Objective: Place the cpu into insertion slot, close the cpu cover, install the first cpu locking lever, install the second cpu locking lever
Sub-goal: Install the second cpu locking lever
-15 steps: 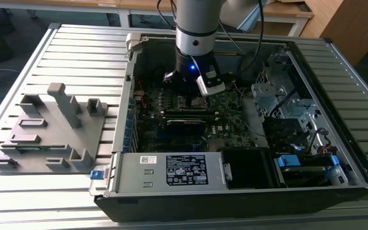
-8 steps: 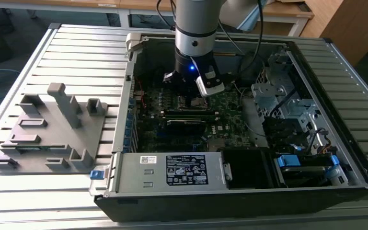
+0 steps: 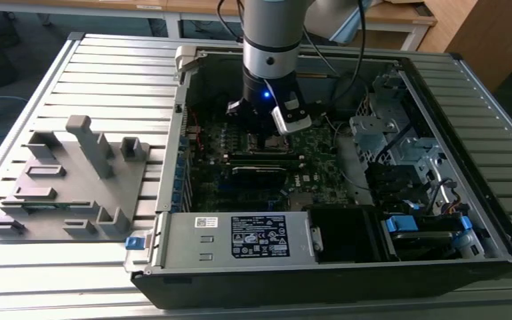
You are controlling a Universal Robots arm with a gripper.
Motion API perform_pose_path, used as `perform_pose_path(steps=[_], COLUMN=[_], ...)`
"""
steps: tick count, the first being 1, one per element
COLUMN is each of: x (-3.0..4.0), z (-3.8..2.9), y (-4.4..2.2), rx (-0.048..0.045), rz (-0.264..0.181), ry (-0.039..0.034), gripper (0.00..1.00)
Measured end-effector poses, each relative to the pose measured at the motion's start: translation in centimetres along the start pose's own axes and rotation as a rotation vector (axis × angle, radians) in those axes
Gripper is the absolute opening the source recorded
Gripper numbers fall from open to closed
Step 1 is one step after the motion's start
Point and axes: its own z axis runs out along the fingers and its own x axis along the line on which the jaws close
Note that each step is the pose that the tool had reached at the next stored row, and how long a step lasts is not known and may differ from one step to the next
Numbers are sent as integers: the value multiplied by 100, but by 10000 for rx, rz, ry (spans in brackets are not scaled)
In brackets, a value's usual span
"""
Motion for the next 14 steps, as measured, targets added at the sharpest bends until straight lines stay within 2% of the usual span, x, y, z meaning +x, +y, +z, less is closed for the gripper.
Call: perform_pose_path(steps=[7,14], x=[69,91], z=[44,158], y=[-18,-22], rx=[3,3], rz=[-1,-1], ry=[1,1], gripper=[11,11])
